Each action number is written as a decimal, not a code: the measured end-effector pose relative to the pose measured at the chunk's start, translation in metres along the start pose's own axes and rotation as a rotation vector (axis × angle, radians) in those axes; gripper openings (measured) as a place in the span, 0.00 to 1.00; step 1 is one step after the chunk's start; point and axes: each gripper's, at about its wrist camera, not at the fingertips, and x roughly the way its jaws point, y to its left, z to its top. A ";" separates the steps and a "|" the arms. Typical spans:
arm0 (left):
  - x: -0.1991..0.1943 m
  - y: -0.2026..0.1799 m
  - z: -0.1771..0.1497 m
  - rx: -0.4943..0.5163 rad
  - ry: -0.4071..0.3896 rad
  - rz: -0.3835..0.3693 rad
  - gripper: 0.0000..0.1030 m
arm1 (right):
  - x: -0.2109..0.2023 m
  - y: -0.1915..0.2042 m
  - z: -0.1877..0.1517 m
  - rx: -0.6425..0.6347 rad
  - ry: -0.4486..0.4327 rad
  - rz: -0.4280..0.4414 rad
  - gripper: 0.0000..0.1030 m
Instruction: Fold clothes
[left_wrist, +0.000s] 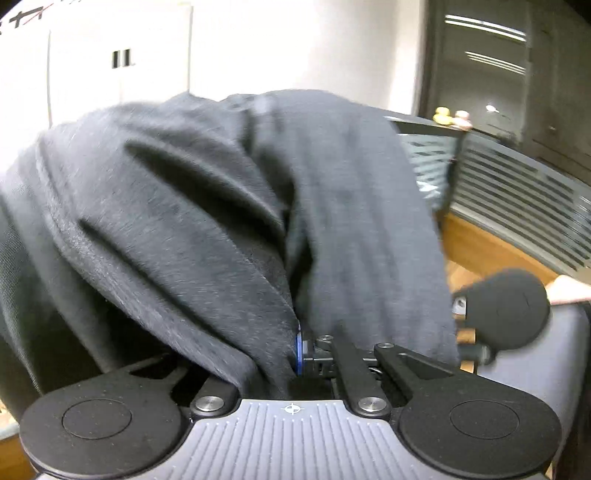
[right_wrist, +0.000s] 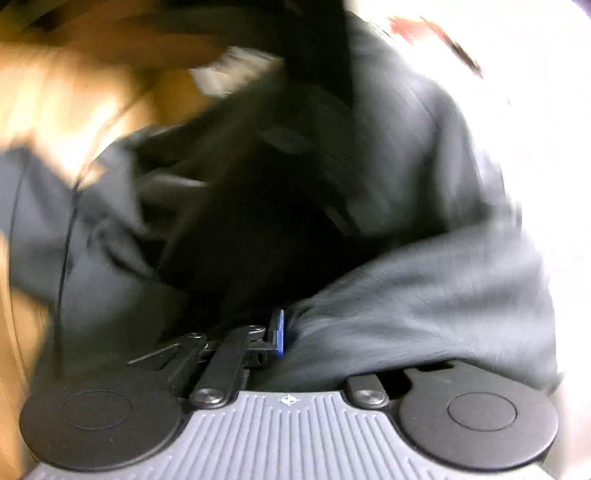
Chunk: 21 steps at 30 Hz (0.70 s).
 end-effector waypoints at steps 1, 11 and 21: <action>-0.002 -0.002 0.001 -0.004 0.002 -0.012 0.06 | -0.008 0.007 0.006 -0.055 -0.019 -0.003 0.07; -0.037 -0.020 0.002 0.045 0.000 -0.067 0.04 | -0.068 0.036 0.027 -0.234 -0.116 -0.004 0.05; -0.071 -0.044 -0.044 0.012 0.069 -0.108 0.04 | -0.115 0.090 0.045 -0.282 -0.147 0.046 0.03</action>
